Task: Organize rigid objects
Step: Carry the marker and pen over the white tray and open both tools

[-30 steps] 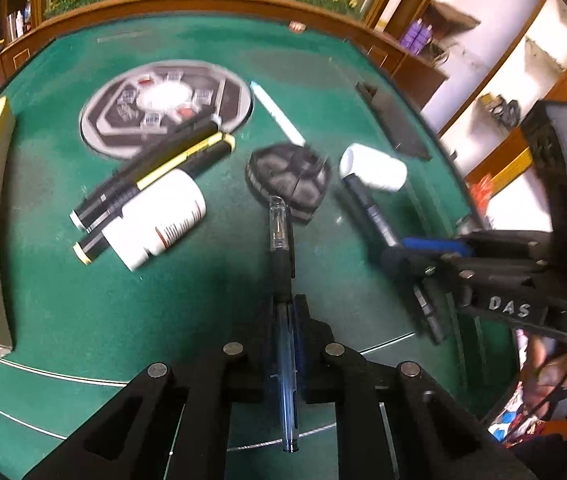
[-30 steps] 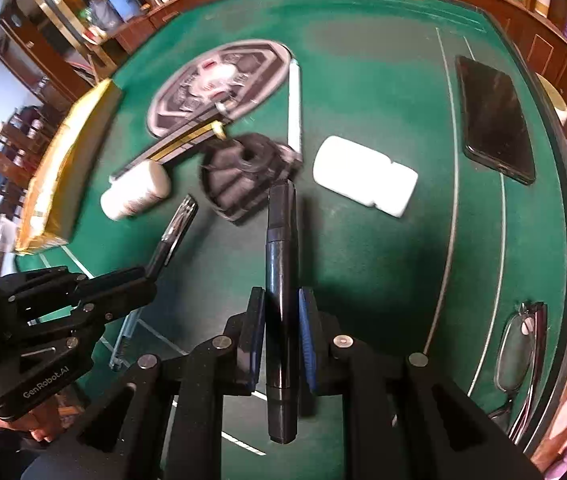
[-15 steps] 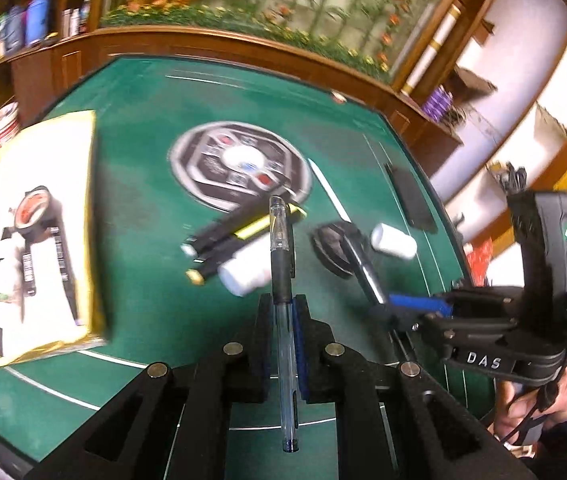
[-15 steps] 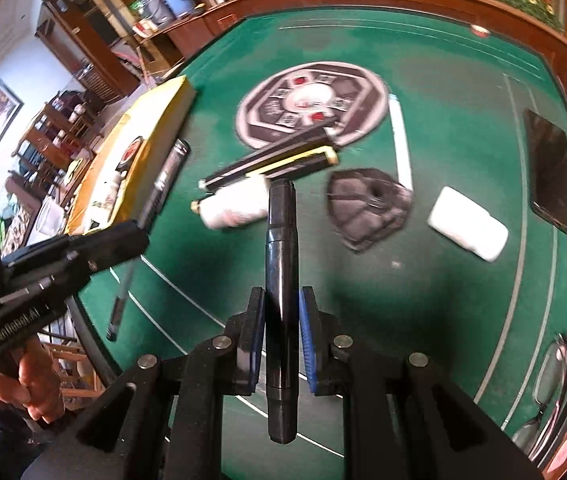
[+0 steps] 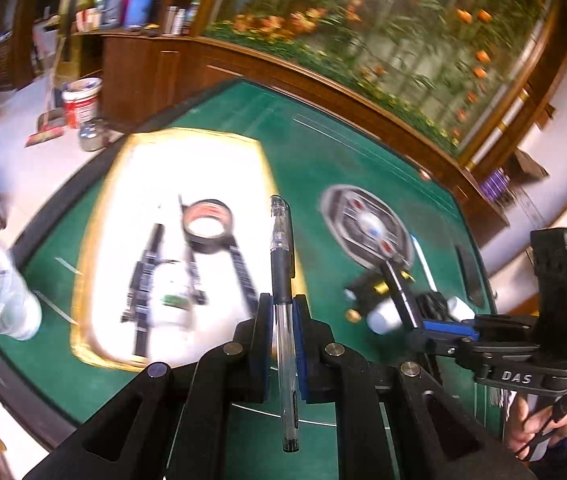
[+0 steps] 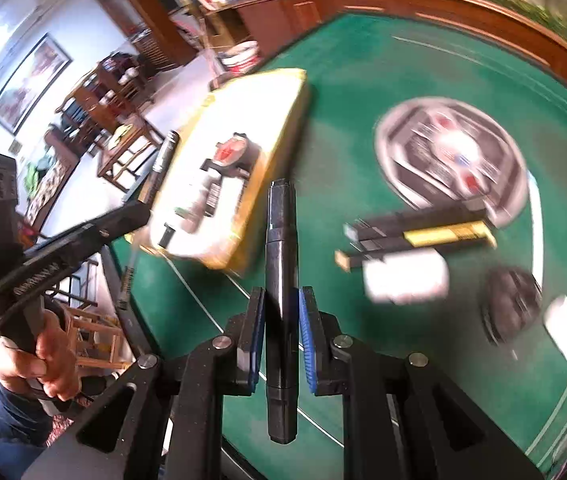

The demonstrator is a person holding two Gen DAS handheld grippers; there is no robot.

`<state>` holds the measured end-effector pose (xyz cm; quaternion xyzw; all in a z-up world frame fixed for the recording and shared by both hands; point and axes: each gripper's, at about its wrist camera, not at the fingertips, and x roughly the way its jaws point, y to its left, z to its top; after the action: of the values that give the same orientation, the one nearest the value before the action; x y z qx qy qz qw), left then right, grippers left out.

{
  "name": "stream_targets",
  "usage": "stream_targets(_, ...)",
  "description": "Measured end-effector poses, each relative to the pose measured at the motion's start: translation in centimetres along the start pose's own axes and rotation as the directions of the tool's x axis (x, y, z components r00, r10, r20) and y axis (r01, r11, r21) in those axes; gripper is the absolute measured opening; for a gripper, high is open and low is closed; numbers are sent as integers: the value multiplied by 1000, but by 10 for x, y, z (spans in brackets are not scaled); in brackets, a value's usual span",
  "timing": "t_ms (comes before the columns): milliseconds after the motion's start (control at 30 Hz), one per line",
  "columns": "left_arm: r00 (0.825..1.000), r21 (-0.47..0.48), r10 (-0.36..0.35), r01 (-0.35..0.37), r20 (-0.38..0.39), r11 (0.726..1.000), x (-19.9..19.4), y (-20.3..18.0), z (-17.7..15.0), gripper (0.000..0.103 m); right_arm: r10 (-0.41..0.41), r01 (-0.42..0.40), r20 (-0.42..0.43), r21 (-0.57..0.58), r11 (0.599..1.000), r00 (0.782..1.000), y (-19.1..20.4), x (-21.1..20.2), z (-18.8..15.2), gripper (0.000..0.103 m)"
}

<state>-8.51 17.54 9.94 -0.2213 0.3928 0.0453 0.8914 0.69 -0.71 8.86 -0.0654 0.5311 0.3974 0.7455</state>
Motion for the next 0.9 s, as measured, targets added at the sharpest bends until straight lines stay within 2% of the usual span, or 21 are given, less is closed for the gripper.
stream_targets(167,1000,-32,23,-23,14,999,-2,35,10,9,30,-30,-15,-39,999,999,41,29,38,16)
stream_targets(333,999,-38,44,-43,7,998,6,61,19,9,42,-43,-33,-17,999,999,58,60,62,16)
stream_targets(600,998,-36,63,-64,-30,997,25,84,28,9,14,-11,-52,45,999,999,66,100,78,16)
stream_targets(900,995,-13,72,-74,-74,997,49,90,28,9,-14,23,-95,95,995,995,60,126,81,16)
